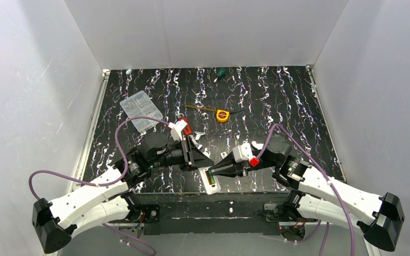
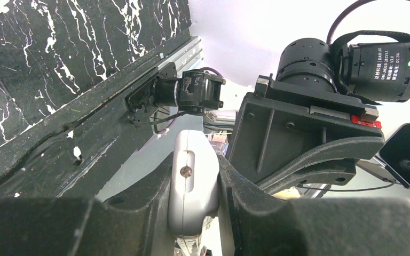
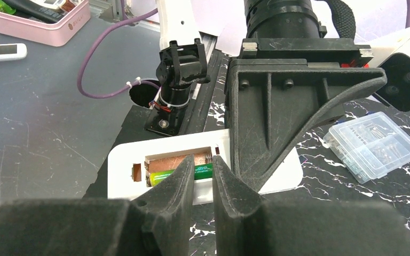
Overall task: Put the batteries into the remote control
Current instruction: Load the battery into the remote control.
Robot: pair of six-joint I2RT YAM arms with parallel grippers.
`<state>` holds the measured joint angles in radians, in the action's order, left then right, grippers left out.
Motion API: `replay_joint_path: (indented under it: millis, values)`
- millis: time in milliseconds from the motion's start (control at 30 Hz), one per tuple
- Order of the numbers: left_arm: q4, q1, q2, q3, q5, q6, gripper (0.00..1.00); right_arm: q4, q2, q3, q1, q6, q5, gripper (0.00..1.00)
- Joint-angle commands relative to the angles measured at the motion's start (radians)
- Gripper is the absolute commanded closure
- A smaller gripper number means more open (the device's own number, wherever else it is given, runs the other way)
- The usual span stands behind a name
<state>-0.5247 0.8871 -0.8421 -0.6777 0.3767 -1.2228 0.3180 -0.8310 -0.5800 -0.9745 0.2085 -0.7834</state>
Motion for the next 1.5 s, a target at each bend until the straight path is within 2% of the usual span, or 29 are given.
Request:
replay_joint_path:
  millis: [0,467,967,1133,1300,1400,1467]
  values:
    - [-0.125,-0.007,0.044,-0.016,-0.014,-0.017,1.0,-0.124,0.003,0.025,0.0,-0.014,-0.041,0.76]
    - [-0.123,-0.007,0.048,-0.015,-0.018,-0.015,1.0,-0.278,0.017,-0.002,-0.003,0.074,0.038,0.77]
    - [-0.113,-0.007,0.044,-0.016,-0.009,-0.004,1.0,-0.31,0.067,-0.006,-0.003,0.089,0.142,0.77]
    - [-0.087,-0.007,0.057,-0.013,0.004,0.035,1.0,-0.24,0.153,-0.002,-0.003,0.006,0.254,0.76]
    - [-0.025,-0.007,0.079,-0.038,0.035,0.155,1.0,-0.19,0.222,-0.039,-0.003,-0.186,0.459,0.73]
    - [0.021,-0.007,0.098,-0.059,0.056,0.268,1.0,-0.254,0.222,-0.091,-0.003,-0.319,0.572,0.64]
    - [0.05,-0.007,0.111,-0.074,0.065,0.341,1.0,-0.31,0.198,-0.135,-0.003,-0.388,0.567,0.55]
